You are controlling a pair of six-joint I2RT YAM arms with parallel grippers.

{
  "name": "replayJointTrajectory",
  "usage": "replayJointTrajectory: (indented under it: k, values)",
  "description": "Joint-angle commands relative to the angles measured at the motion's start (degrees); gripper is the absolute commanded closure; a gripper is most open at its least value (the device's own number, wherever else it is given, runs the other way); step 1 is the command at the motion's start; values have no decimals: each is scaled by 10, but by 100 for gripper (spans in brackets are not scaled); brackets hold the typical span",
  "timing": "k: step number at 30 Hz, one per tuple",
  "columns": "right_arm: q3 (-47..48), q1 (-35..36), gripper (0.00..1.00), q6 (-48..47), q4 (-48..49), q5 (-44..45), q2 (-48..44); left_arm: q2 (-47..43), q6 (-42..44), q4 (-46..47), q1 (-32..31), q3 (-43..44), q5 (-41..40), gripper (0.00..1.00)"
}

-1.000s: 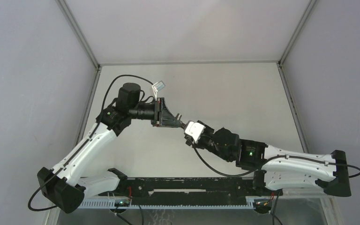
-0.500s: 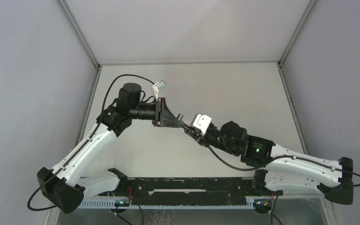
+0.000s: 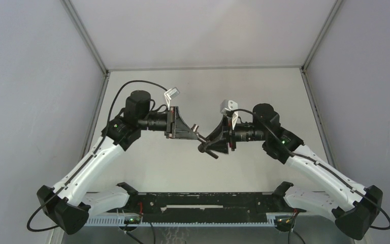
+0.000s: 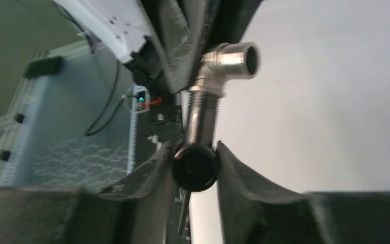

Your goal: Install the water faucets

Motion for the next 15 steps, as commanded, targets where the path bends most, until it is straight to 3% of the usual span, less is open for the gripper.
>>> replayJointTrajectory:
  k: [1, 3, 5, 10, 15]
  values:
    - [29, -9, 33, 44, -14, -37, -19, -23, 10, 13, 15, 42, -19, 100]
    - [34, -8, 18, 41, -27, 27, -21, -23, 9, 13, 15, 43, -19, 100]
    - [39, -6, 11, 39, -34, 81, -22, -24, 10, 13, 15, 43, -19, 100]
    - [38, 6, 7, 45, -36, 150, -31, -23, 7, 14, 15, 44, -15, 100]
    - [20, 7, 6, 63, -10, 165, -38, -22, 7, 16, 15, 41, -14, 100]
